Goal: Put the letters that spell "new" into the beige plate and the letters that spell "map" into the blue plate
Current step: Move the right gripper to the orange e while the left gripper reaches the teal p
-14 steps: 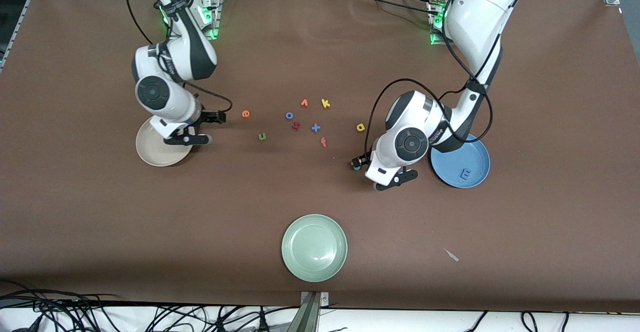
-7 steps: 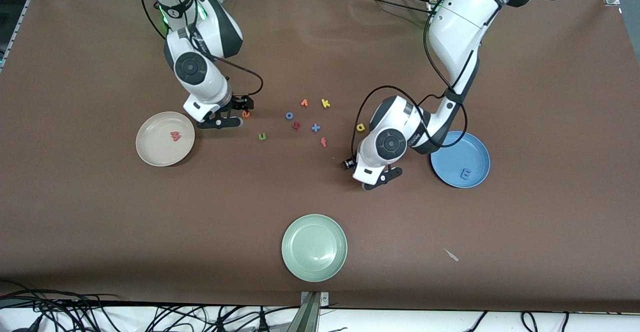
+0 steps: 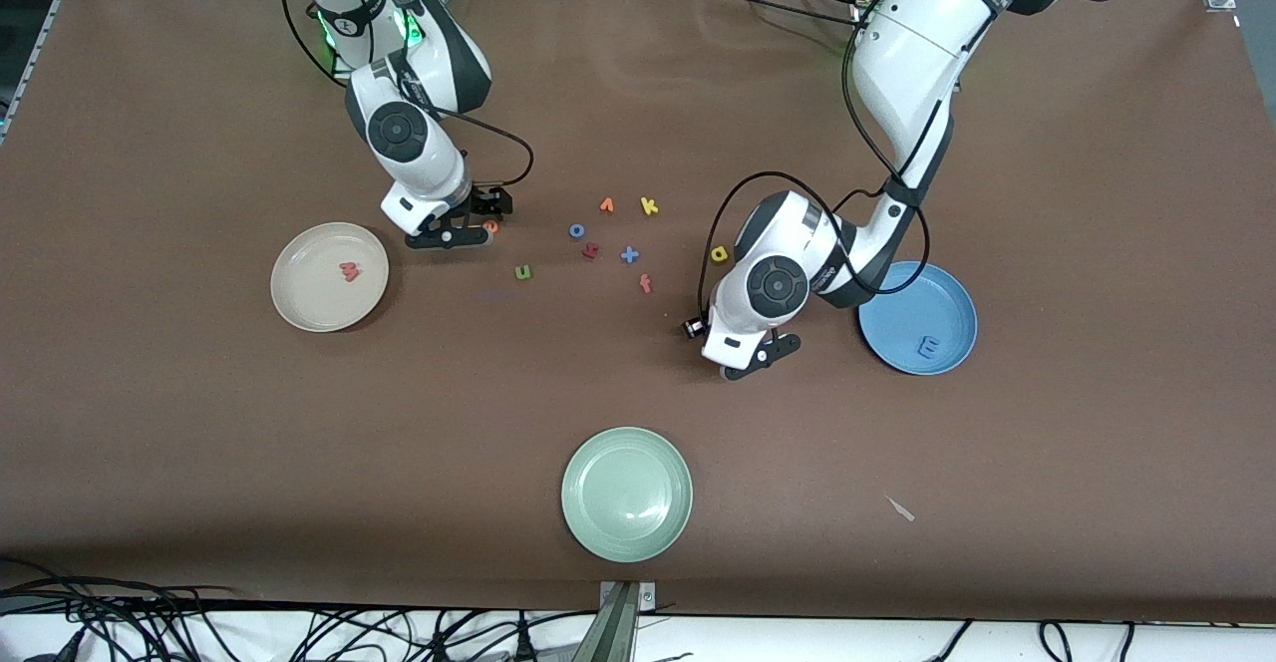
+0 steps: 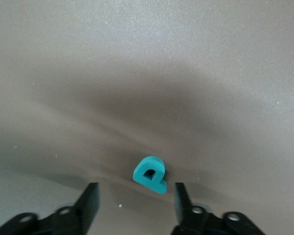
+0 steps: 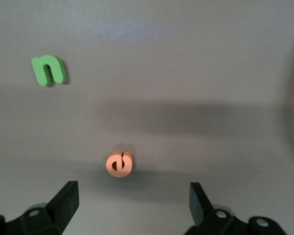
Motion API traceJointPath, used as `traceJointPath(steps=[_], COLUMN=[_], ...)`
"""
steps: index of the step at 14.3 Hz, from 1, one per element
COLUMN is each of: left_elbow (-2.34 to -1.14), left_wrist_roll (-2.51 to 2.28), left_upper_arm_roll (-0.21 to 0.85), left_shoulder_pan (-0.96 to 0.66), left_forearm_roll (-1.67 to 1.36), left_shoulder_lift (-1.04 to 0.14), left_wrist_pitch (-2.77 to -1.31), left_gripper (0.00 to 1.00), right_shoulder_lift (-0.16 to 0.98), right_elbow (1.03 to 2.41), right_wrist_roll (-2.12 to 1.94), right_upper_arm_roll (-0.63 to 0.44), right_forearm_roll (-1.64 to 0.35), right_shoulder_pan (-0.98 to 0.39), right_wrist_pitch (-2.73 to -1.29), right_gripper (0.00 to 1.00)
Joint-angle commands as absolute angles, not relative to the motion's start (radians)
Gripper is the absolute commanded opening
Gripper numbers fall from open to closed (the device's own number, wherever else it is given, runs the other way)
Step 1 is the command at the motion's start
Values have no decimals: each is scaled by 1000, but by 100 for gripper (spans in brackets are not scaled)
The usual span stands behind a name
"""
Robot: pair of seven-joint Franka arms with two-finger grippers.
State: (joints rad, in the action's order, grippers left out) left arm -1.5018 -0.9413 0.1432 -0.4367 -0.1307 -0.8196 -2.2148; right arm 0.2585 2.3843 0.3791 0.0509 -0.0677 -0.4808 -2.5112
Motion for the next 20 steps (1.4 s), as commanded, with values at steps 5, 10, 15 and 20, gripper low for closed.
traceJointPath(steps=[5,10,15,20], left_elbow=[-1474,-1474,-1471,-1381], left_wrist_roll=[-933,-933,-937,-855], left_upper_arm_roll=[130,130,129,132], left_shoulder_pan=[-457,-457,-440,-445], left_forearm_roll=[-98,-83,-25,-14], left_shoulder_lift=[-848,-844,-816,-798], left_wrist_pitch=[-2235,-2235,-2218,-2160], left_gripper=[51,12,11,14], right_shoulder_lift=[325,327,334,344], right_elbow=[2387,2388,2387,2384], right_wrist_roll=[391,391,379,379], right_upper_arm_roll=[67,78,83,83], right_forearm_roll=[-69,-69,-71,-71], right_shoulder_pan=[-476,-476,-474,-474], right_wrist_pitch=[-2603,-2600,-2605,-2620], right_gripper=[96,78,61,47])
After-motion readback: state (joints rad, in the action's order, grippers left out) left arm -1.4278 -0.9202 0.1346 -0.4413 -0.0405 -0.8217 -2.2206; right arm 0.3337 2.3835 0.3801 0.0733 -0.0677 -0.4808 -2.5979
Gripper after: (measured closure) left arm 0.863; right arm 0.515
